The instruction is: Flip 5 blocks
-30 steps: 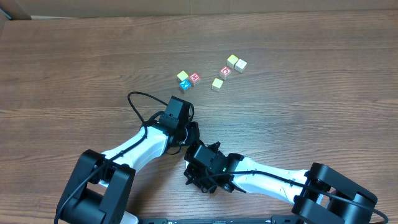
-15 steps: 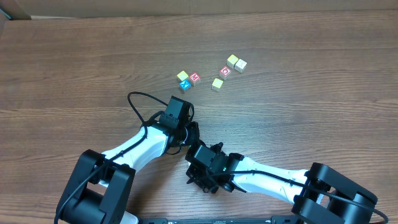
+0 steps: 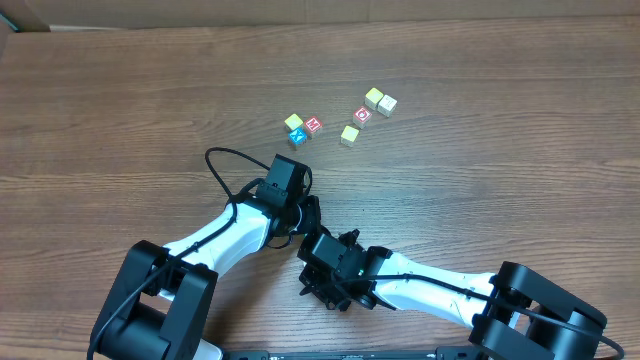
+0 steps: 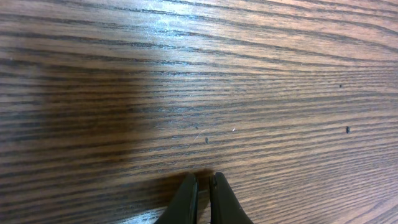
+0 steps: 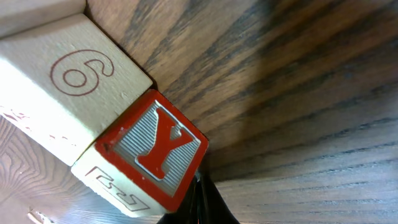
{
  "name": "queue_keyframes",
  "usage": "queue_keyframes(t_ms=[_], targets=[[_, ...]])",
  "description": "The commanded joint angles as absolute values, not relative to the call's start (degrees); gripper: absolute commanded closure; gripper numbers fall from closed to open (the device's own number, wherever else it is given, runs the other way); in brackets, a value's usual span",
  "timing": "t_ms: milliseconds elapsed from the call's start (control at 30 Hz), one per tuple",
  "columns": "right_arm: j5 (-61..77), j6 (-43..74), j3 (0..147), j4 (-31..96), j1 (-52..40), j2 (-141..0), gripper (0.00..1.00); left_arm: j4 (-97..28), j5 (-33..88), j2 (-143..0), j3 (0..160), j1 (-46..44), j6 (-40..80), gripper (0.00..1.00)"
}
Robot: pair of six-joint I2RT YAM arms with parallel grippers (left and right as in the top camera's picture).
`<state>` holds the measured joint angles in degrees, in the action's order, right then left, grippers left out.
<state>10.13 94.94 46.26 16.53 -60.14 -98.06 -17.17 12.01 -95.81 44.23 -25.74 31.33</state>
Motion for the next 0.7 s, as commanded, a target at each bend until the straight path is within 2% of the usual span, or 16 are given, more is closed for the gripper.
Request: queue_keyframes(t_ms=[0,667], targets=[[7.4,95.7,46.9,15.9,-60.2,-98.6,0.96,-19.2,10.2,-99.1,41.0,-25.9,31.5,0.96],[7.8,99.1,46.9,17.0,-61.3,-98.6,0.96,-19.4,10.2,-99.1,41.0,-25.9,31.5,0.96]])
